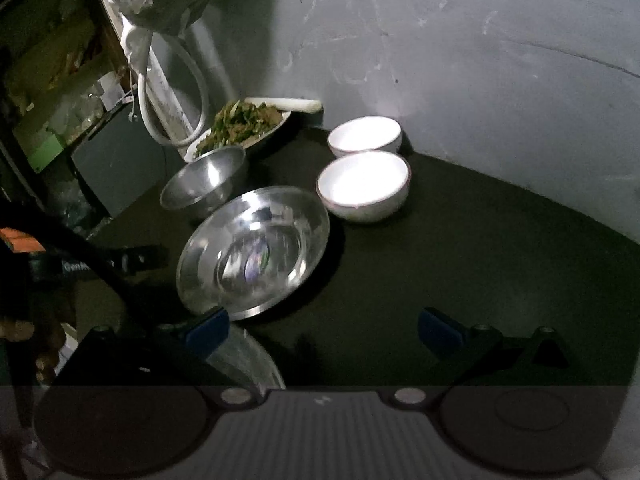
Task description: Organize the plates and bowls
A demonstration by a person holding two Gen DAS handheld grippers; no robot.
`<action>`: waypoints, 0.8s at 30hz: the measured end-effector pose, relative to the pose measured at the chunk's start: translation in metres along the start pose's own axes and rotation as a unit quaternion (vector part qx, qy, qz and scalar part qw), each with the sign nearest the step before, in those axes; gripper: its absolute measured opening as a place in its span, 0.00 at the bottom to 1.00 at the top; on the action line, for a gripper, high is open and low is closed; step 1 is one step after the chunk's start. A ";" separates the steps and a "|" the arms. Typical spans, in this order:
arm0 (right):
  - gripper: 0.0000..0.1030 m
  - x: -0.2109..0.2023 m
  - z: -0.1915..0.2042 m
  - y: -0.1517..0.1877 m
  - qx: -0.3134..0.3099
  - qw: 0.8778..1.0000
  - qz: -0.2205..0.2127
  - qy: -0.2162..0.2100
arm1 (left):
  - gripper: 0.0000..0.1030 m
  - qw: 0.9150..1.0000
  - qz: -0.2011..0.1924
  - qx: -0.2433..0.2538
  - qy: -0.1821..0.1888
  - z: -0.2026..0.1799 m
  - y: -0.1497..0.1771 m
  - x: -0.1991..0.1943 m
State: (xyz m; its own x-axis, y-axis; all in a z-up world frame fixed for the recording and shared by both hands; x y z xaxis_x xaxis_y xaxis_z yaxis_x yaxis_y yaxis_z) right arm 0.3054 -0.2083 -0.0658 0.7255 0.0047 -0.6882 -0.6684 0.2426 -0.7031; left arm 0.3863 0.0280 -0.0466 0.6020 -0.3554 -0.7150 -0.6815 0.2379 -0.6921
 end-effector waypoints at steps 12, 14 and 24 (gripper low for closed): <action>0.86 0.043 0.013 -0.018 -0.021 1.000 0.010 -0.001 | 0.99 1.000 0.013 -0.014 0.019 -0.005 -0.016 0.040; 0.84 0.047 0.015 -0.019 -0.018 1.000 0.015 -0.006 | 0.97 0.999 0.014 -0.017 0.028 -0.005 -0.018 0.043; 0.57 0.059 0.018 -0.023 0.000 0.999 0.028 -0.029 | 0.74 0.996 0.033 -0.057 0.061 0.000 -0.016 0.051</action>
Point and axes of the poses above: each gripper's, at about its wrist camera, not at the fingertips, and x roughly the way its jaws point, z to its left, y to its underside, the point moved 1 cm from there along x, roughly the way its jaws point, and after that the axes turned 9 degrees about y, right-handed, at the moved point
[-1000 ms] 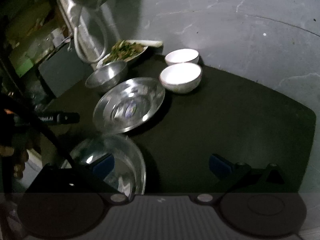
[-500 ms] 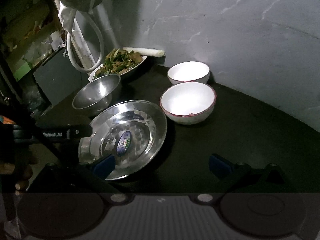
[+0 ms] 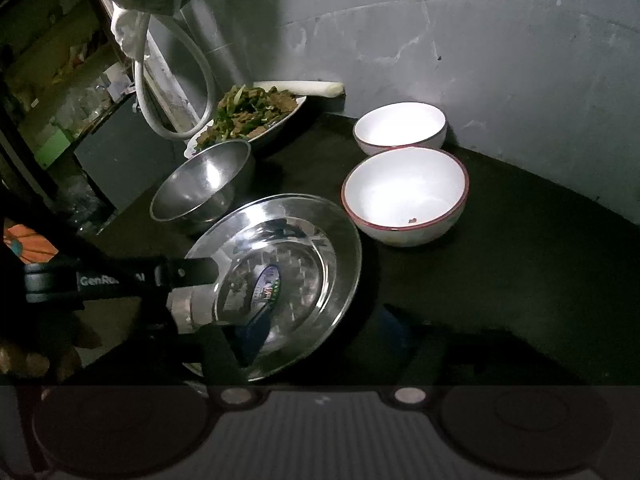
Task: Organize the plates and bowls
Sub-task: 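Grasp the rim of the stacked plates with both grippers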
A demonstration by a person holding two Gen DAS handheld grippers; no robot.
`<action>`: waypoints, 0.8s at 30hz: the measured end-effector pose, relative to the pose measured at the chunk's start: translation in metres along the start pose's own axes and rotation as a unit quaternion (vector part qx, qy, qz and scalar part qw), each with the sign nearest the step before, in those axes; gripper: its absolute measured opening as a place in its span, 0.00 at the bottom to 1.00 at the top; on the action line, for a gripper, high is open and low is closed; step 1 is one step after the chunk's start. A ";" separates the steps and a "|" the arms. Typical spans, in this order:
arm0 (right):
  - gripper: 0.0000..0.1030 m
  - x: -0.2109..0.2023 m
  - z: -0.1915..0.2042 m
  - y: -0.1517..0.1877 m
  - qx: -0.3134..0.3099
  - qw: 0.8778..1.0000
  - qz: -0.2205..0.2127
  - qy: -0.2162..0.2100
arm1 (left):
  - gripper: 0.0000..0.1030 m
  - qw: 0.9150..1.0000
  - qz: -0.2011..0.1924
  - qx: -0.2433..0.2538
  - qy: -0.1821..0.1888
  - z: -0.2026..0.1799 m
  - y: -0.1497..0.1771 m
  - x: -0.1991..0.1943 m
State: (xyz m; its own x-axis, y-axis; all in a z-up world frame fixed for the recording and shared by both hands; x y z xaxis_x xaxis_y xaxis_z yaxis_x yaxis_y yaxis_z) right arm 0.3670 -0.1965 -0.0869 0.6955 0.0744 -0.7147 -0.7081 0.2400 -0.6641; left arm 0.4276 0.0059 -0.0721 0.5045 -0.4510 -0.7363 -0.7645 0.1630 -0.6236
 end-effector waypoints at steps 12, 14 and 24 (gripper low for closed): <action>0.25 0.002 -0.001 0.003 0.011 1.000 -0.003 -0.011 | 0.23 0.999 0.012 -0.023 0.021 0.002 0.009 0.004; 0.24 0.002 -0.001 0.003 0.014 1.000 -0.003 -0.014 | 0.22 0.999 0.012 -0.026 0.021 0.004 0.009 0.003; 0.24 -0.004 0.000 0.000 0.020 0.999 -0.018 -0.021 | 0.20 1.000 -0.012 -0.019 0.018 0.002 0.009 -0.012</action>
Point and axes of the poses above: each gripper's, at about its wrist camera, not at the fingertips, and x roughly the way its jaws point, z to its left, y to its underside, the point moved 1 cm from there along x, roughly the way its jaws point, and after that the axes turned 9 degrees about y, right-handed, at the moved point
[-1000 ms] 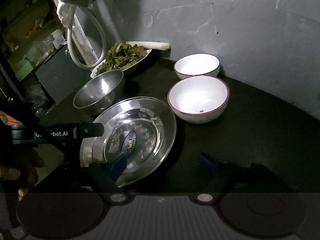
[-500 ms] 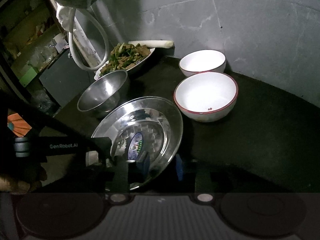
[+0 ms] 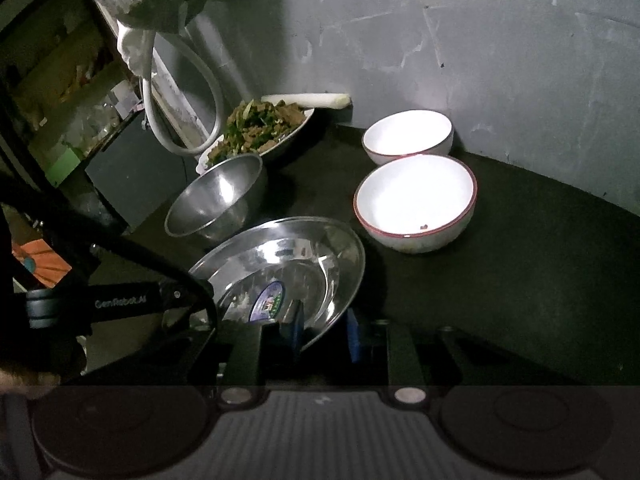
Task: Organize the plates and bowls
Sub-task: 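Grasp the rim of the stacked plates with both grippers, then lift the stacked plates with both grippers and carry them over the remaining steel plate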
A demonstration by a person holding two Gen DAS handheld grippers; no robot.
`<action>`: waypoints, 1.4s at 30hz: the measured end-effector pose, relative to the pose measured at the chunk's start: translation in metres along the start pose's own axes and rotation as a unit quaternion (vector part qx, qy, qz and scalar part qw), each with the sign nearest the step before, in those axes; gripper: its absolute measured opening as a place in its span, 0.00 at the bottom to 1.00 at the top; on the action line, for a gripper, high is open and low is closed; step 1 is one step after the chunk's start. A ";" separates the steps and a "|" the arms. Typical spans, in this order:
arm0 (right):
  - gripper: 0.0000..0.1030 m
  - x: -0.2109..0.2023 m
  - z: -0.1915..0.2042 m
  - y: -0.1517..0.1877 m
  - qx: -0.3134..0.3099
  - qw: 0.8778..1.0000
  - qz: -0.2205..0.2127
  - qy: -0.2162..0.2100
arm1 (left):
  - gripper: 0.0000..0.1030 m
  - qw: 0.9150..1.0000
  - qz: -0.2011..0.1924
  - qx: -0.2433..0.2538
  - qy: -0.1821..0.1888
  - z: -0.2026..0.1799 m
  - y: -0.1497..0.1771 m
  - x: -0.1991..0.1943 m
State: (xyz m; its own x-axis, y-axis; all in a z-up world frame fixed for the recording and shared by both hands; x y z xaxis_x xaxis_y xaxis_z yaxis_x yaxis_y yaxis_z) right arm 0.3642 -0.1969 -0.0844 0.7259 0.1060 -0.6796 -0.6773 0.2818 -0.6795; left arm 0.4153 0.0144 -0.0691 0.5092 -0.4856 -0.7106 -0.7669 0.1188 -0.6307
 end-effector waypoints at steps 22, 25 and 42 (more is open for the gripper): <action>0.25 -0.036 -0.001 -0.005 0.000 0.999 -0.045 -0.005 | 0.19 0.999 -0.049 0.021 0.008 -0.022 -0.003 -0.035; 0.25 -0.045 -0.001 -0.005 -0.002 0.999 -0.053 -0.005 | 0.19 0.998 -0.055 0.024 0.011 -0.025 -0.002 -0.042; 0.24 -0.085 0.005 0.006 -0.012 0.997 -0.075 -0.006 | 0.19 0.996 -0.077 0.030 0.024 -0.039 0.013 -0.079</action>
Point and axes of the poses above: each gripper's, at about its wrist camera, not at the fingertips, and x roughly the way its jaws point, z to its left, y to its underside, the point moved 1 cm from there along x, roughly the way its jaws point, and after that the axes turned 9 degrees about y, right-handed, at the moved point
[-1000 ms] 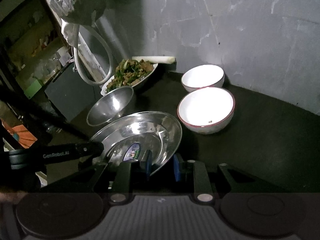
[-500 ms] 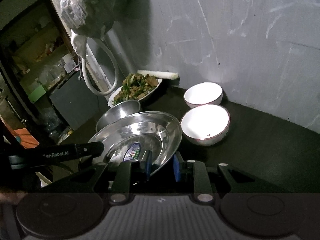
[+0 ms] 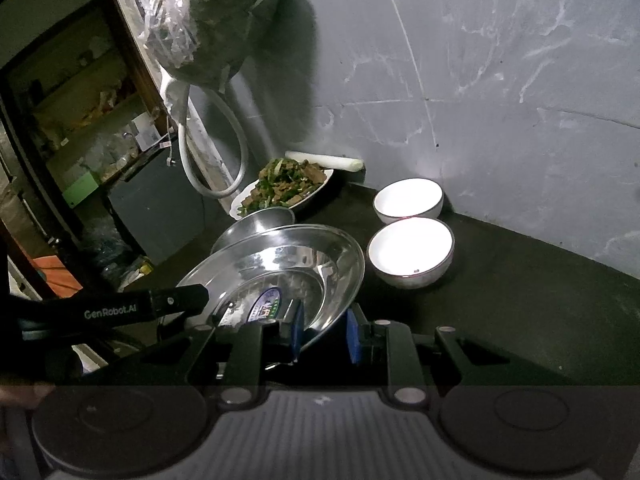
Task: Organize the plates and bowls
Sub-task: 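Lift the stacked plates with both grippers and carry them over the remaining steel plate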
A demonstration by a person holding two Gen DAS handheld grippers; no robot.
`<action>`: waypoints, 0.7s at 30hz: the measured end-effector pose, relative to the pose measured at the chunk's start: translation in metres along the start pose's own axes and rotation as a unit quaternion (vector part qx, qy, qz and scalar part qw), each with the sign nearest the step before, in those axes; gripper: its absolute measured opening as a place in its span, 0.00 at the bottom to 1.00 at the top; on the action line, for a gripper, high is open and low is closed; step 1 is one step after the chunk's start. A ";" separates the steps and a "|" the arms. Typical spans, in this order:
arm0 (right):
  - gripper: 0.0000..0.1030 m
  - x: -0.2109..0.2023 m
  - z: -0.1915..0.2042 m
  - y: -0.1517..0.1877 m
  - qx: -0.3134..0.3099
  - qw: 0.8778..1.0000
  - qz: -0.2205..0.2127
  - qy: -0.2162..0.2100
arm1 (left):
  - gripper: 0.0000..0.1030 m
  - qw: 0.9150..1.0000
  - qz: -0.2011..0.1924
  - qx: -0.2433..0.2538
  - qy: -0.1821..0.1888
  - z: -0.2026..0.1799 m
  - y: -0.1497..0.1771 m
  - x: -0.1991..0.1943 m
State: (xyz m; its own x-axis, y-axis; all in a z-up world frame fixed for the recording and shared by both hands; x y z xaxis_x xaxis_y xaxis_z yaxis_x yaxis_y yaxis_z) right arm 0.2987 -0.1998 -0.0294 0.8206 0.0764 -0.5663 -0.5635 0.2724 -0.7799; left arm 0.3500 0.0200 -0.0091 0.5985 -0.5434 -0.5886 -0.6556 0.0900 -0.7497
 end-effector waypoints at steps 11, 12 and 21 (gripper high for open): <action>0.25 -0.020 0.003 0.010 -0.020 1.000 0.006 -0.010 | 0.20 1.000 0.006 0.005 0.004 -0.006 0.011 -0.019; 0.25 -0.023 0.003 0.013 -0.020 1.000 0.008 -0.012 | 0.20 1.000 0.007 0.006 0.004 -0.006 0.013 -0.021; 0.25 -0.034 0.009 0.026 -0.036 0.999 0.022 -0.022 | 0.21 1.000 0.021 -0.003 0.002 -0.004 0.031 -0.032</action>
State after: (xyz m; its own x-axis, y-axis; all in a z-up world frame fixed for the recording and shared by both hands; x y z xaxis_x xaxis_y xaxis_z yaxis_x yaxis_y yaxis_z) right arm 0.2571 -0.1870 -0.0283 0.7980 0.1299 -0.5885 -0.6024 0.1993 -0.7729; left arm 0.3085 0.0373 -0.0124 0.5690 -0.5419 -0.6186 -0.6825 0.1084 -0.7228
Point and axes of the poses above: each gripper's, at about its wrist camera, not at the fingertips, and x roughly the way its jaws point, z to its left, y to its underside, the point moved 1 cm from there along x, roughly the way its jaws point, and after that the axes turned 9 degrees about y, right-handed, at the moved point
